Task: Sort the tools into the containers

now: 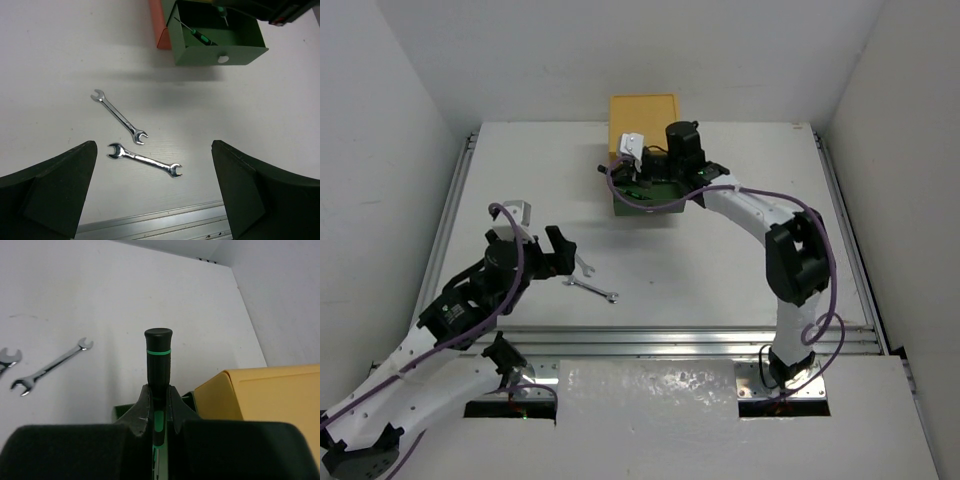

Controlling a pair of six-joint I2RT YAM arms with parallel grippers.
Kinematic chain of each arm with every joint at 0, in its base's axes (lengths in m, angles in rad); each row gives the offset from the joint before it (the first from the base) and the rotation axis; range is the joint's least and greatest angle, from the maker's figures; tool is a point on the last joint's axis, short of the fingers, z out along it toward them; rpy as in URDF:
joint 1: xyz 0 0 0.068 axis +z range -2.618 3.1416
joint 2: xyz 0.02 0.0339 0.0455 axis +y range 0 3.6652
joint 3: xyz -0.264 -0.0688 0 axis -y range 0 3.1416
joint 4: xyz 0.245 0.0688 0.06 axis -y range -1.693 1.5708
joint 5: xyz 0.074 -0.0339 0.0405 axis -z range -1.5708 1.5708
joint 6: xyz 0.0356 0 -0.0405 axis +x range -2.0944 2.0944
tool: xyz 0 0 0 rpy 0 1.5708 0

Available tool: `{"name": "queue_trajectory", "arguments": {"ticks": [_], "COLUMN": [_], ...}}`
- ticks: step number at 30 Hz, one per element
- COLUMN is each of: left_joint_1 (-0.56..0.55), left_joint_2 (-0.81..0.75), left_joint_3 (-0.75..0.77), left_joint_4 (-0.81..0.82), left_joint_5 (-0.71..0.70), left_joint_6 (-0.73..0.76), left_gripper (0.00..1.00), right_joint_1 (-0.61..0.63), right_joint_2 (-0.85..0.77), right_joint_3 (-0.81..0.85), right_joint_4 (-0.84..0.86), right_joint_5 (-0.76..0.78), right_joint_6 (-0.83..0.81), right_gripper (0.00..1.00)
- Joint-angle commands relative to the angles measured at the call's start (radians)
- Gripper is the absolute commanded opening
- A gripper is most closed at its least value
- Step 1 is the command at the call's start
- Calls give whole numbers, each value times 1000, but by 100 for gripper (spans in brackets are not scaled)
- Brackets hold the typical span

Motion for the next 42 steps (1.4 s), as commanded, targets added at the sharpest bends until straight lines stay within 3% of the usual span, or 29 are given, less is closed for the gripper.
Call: {"name": "queue_trajectory", "arguments": {"ticks": [1,5,6,10,14,15,19,21,30,33,42], "left_joint_1": [6,6,6,8,8,9,8,8,9,9,8], "left_joint_2": [11,-16,-21,-31,-30,-31,-44,-48,-48,-53,-48], "left_joint_3": [4,-3,-5,-5,-3,-5,-6,-8,-8,-8,-6], "left_joint_4": [38,50,53,55,55,55,53,56,55,53,53], "left_joint_5": [0,9,11,12,17,17,12,14,14,11,11], "left_joint_6": [3,8,9,11,14,14,11,9,9,8,8], "left_gripper": [97,97,97,98,98,98,98,98,98,98,98], "right_joint_1": [-1,-1,-1,-3,-1,-1,0,2,6,16,35], "right_joint_2": [63,89,78,46,66,86,130,144,164,210,261], "right_joint_3": [96,70,38,-19,32,47,119,141,141,208,227], "right_joint_4": [13,8,14,39,13,4,-60,-68,-100,-169,-165], "right_joint_5": [0,27,38,43,47,58,98,129,97,113,184], "right_joint_6": [-76,-101,-104,-99,-56,-44,18,24,37,38,61], "right_gripper": [4,19,29,47,53,51,25,21,21,18,11]}}
